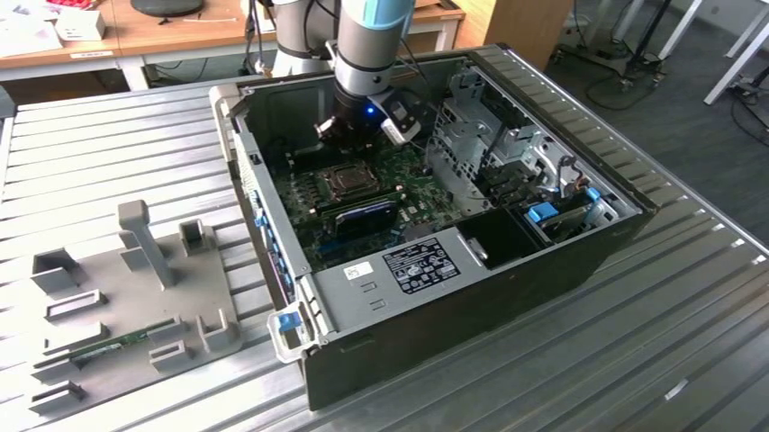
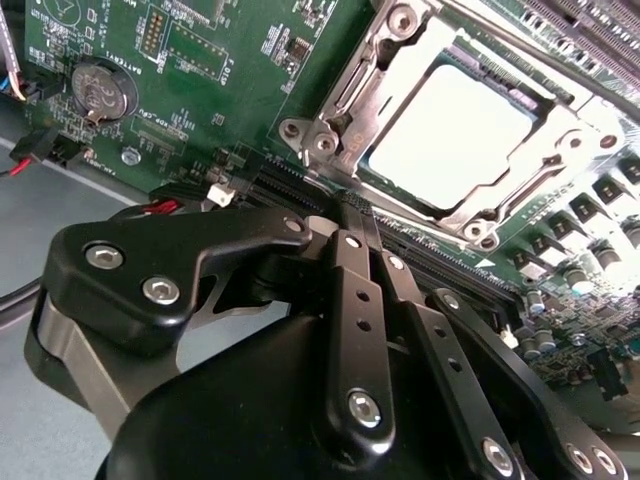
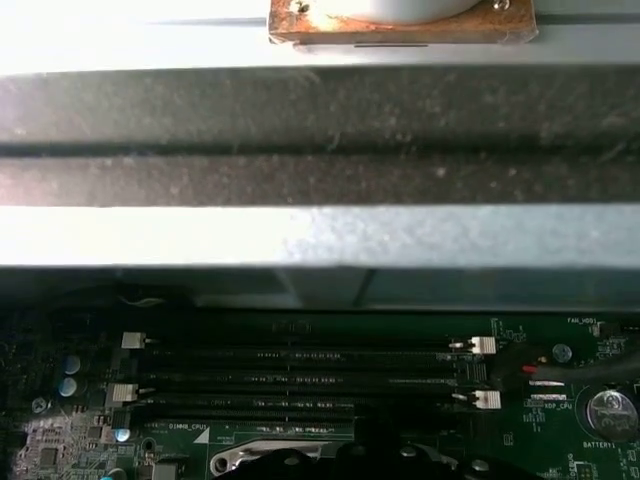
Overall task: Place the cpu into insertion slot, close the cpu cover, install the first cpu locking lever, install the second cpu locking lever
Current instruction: 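Install the first cpu locking lever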
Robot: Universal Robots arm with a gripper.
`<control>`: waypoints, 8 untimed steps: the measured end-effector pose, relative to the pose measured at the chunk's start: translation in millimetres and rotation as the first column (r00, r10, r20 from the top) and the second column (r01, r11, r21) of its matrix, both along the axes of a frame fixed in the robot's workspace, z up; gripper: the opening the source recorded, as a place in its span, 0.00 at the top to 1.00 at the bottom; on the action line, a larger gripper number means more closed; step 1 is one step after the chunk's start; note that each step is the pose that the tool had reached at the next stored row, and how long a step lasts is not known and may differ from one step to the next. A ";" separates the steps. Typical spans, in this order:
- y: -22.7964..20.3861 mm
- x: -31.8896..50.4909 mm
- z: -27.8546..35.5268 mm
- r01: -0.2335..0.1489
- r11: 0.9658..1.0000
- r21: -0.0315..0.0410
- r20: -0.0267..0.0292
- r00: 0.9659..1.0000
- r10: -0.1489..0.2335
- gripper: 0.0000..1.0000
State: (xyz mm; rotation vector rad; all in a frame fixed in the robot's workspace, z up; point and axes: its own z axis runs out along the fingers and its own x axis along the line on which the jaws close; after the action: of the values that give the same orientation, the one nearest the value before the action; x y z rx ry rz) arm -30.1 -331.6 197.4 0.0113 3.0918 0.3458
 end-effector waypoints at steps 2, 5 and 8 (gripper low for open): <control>0.0 0.0 -0.8 0.000 1.000 -0.004 0.000 1.000 0.000 0.90; -0.1 -0.1 -1.5 0.000 1.000 -0.006 0.000 1.000 0.000 0.90; 0.0 0.0 -1.7 0.000 1.000 -0.006 0.000 1.000 0.000 0.90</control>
State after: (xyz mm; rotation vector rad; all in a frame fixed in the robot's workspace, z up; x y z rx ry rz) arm -30.1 -331.6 195.7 0.0111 3.0926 0.3372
